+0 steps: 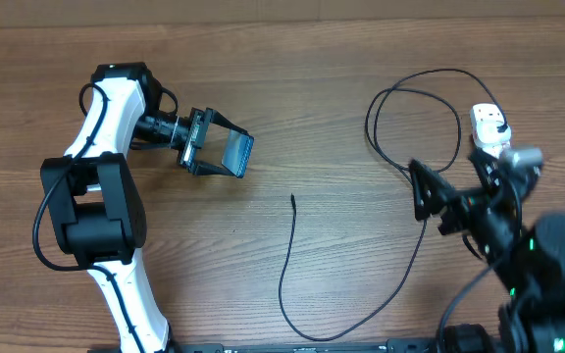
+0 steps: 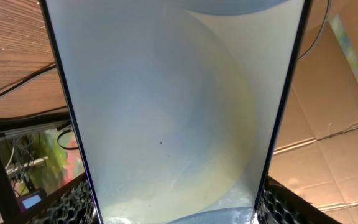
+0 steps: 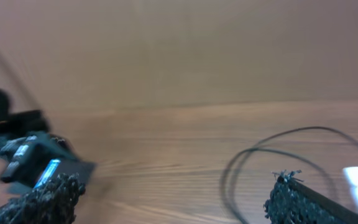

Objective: Plug charger to phone and switch on socket

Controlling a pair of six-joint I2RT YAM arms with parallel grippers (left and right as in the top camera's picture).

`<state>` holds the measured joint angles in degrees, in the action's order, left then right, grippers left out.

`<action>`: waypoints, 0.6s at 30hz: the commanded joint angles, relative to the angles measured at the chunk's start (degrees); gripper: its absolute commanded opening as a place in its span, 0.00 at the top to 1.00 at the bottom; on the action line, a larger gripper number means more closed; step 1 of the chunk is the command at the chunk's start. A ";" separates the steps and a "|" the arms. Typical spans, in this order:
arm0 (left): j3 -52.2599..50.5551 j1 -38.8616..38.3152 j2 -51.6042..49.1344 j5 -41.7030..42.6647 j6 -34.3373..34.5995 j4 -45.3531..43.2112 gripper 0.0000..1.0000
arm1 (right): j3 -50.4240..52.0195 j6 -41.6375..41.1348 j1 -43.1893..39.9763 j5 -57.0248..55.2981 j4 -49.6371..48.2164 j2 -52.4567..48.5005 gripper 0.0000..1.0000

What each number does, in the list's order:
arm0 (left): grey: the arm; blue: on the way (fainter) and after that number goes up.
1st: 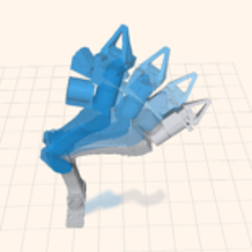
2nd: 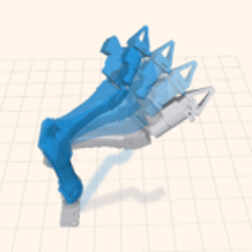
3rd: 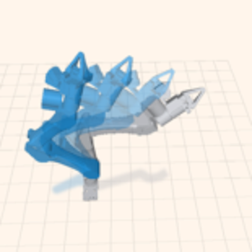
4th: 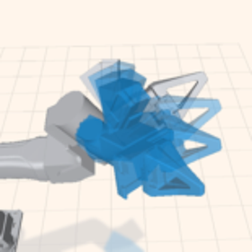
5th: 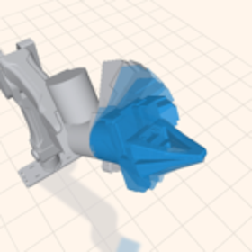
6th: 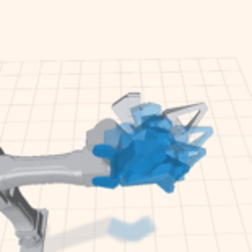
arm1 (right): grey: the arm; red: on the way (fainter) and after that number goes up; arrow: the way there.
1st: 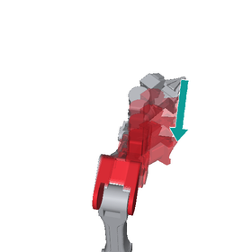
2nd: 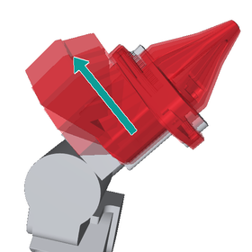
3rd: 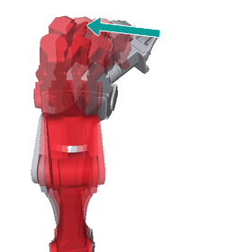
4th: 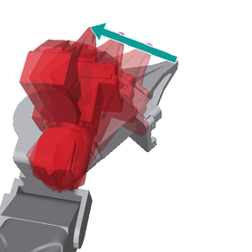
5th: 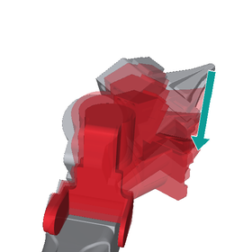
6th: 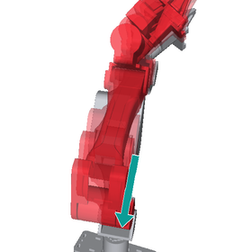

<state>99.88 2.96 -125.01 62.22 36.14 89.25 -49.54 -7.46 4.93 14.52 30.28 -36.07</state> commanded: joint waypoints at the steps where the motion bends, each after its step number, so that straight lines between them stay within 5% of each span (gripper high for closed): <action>1: 1.64 -0.42 -0.44 0.74 0.83 0.22 0.96 | -7.30 -3.96 0.31 10.73 3.43 -8.57 0.00; 13: 1.64 -0.44 -0.44 -8.28 8.59 -1.25 0.96 | -14.71 -6.47 0.31 38.58 10.58 -41.83 0.00; 18: 1.64 -1.42 -0.44 -10.36 12.13 -3.10 0.96 | -14.71 -19.32 0.31 38.53 9.81 -48.46 0.00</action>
<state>99.88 2.87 -125.01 52.42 44.75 87.24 -62.92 -18.26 4.93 50.57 40.58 -82.50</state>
